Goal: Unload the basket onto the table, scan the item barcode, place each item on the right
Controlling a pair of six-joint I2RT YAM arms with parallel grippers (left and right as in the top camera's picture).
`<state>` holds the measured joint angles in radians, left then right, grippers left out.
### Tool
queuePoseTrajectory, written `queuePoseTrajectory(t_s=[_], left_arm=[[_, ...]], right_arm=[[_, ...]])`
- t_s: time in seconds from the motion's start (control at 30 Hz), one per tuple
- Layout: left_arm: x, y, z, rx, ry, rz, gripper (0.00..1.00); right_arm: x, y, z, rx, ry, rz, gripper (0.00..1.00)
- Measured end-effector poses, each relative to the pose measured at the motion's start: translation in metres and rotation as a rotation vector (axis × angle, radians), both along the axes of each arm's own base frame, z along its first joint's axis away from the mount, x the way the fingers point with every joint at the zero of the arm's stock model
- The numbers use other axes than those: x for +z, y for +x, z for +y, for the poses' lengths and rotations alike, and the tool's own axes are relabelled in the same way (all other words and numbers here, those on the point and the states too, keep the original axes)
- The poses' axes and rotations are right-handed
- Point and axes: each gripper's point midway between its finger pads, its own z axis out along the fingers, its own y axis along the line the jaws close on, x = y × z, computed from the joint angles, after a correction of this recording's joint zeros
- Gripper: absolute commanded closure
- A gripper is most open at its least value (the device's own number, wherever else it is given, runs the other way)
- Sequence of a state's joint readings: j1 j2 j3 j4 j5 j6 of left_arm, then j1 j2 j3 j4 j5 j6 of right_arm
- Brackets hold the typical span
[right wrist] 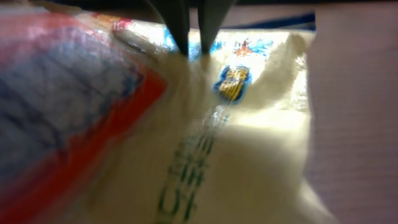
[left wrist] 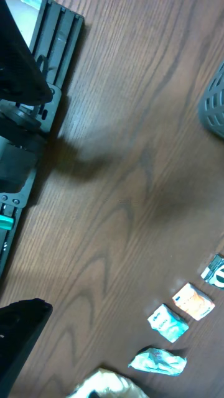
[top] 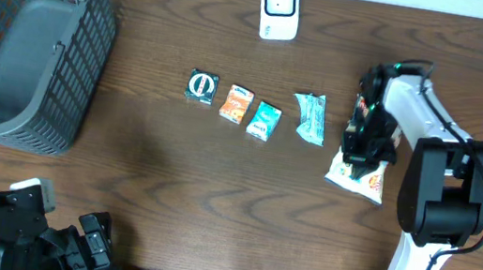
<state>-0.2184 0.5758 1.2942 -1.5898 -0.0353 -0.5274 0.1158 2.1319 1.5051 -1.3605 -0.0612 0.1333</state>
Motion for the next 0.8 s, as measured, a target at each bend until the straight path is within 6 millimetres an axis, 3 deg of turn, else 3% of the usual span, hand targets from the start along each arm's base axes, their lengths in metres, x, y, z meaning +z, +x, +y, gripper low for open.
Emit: queuePoseTrajectory(t_s=[0.17,0.3,0.4,0.47,0.57,0.7,0.8], left_arm=[[0.0,0.0,0.0,0.0,0.0,0.0,0.02],[0.0,0.0,0.0,0.0,0.0,0.0,0.03],[0.0,0.0,0.0,0.001,0.0,0.0,0.02],[0.0,0.0,0.0,0.0,0.0,0.0,0.02],[0.0,0.0,0.0,0.0,0.0,0.0,0.02],[0.0,0.0,0.0,0.0,0.0,0.0,0.03],[0.0,0.0,0.0,0.0,0.0,0.0,0.02]], right_arm=[[-0.003,-0.006,0.005,-0.016,-0.004,0.016,0.99],[0.025,0.001,0.004,-0.02,-0.016,0.04,0.99],[0.06,0.034,0.002,-0.009,-0.03,-0.067,0.99],[0.079,0.058,-0.004,-0.001,-0.056,-0.165,0.81],[0.102,0.095,-0.022,0.008,-0.138,-0.326,0.72],[0.107,0.125,-0.041,-0.009,-0.211,-0.452,0.72],[0.1,0.146,-0.05,-0.037,-0.22,-0.534,0.65]])
